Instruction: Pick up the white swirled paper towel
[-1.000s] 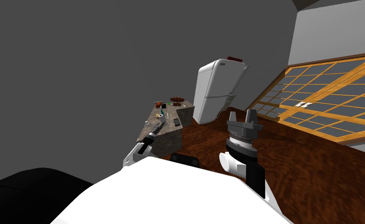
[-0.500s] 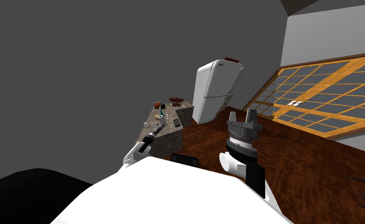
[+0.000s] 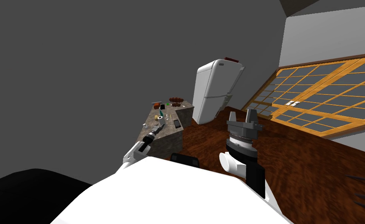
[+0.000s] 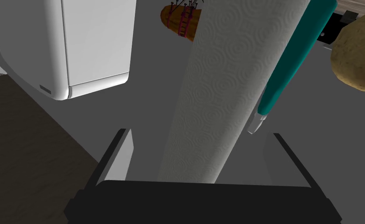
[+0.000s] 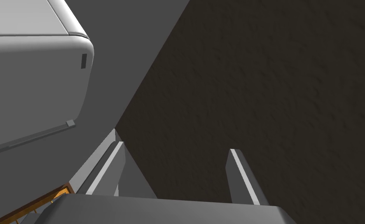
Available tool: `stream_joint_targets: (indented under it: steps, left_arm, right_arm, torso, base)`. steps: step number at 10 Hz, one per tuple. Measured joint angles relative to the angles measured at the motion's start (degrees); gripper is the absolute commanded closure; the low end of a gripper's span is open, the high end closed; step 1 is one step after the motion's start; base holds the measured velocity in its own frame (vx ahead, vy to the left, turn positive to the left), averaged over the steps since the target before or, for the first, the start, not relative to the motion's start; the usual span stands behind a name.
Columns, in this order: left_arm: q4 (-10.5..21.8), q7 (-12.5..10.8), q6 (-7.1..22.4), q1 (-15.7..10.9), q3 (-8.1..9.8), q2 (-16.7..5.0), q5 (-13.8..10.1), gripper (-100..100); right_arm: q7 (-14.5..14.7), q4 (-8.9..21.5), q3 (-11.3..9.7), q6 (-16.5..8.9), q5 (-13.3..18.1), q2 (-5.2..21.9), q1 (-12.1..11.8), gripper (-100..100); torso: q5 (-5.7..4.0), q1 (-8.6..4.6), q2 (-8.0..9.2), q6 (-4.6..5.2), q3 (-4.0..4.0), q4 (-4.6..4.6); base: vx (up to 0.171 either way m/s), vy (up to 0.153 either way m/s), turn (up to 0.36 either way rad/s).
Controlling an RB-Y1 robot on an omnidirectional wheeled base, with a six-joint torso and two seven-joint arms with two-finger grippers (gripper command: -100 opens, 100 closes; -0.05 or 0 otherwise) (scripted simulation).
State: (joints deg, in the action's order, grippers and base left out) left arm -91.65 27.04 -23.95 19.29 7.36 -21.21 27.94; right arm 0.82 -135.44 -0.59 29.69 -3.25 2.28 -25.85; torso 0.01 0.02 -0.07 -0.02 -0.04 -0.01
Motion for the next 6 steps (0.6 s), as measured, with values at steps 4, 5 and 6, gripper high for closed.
stream_joint_targets:
  steps: [4, 5, 6]
  left_arm:
    - [0.04, 0.0, 0.06, 0.04, 0.08, -0.03, -0.01, 100]
    - [0.04, 0.0, 0.06, 0.04, 0.08, -0.03, -0.01, 0]
    - [0.04, 0.0, 0.06, 0.04, 0.08, -0.03, -0.01, -100]
  right_arm:
    - [0.0, 0.0, 0.0, 0.0, 0.0, 0.0, 0.0, 0]
    - [0.0, 0.0, 0.0, 0.0, 0.0, 0.0, 0.0, 0]
    - [0.0, 0.0, 0.0, 0.0, 0.0, 0.0, 0.0, 0]
  torso:
    - [-0.02, -0.14, 0.0, 0.08, 0.01, 0.01]
    - [-0.02, -0.14, 0.0, 0.08, 0.01, 0.01]
    - [-0.02, -0.14, 0.0, 0.08, 0.01, 0.01]
  base:
    - [0.0, 0.001, 0.004]
    - [0.0, 0.0, 0.0]
    - [-0.038, -0.088, -0.057]
